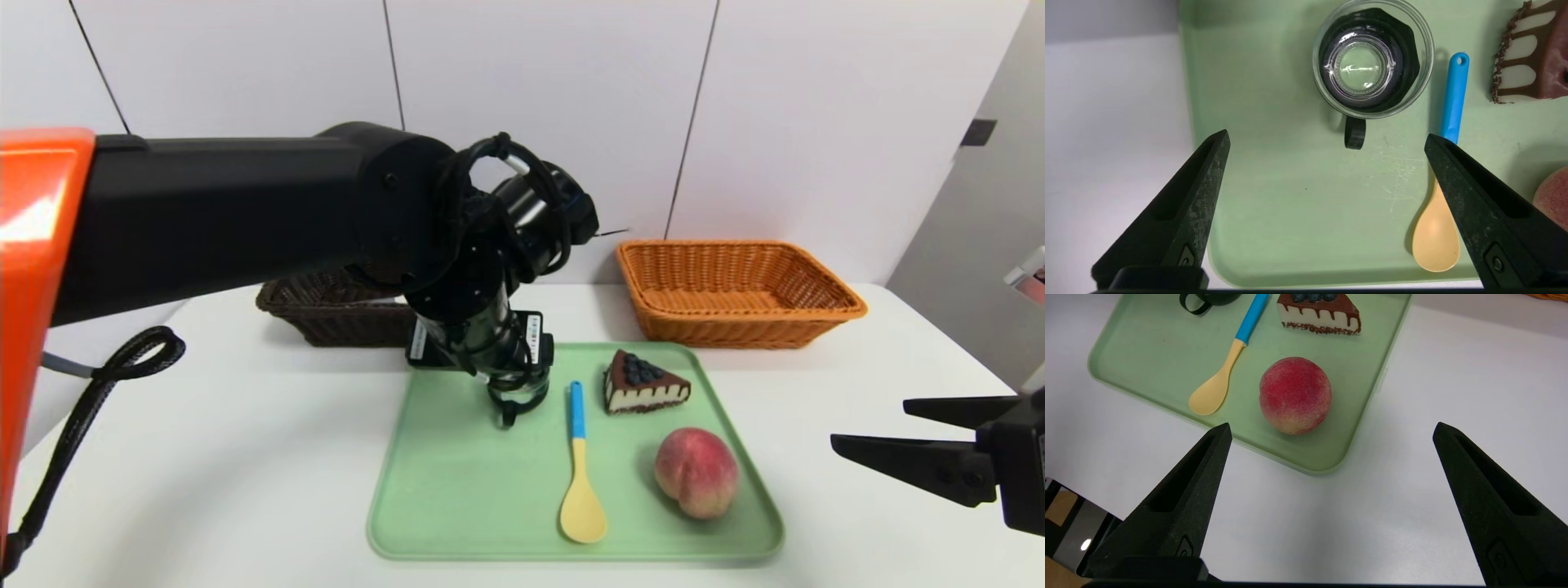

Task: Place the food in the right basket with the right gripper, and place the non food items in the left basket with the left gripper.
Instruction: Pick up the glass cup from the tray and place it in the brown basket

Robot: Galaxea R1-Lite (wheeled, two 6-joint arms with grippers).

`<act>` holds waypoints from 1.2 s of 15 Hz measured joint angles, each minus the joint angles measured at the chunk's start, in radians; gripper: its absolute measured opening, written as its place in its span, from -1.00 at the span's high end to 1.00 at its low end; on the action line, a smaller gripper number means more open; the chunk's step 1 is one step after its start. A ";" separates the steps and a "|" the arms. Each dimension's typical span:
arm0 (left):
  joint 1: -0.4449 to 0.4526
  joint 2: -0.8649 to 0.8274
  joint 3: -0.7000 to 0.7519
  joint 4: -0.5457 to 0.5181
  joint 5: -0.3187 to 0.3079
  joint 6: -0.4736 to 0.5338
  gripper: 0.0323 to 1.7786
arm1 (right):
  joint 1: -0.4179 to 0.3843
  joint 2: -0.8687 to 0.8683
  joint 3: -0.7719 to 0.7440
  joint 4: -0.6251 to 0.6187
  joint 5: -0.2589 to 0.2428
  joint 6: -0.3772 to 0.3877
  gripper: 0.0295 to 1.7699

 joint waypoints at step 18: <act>0.073 0.164 -0.006 -0.082 -0.003 -0.049 -0.90 | -0.002 -0.028 0.036 0.001 0.001 0.002 -0.92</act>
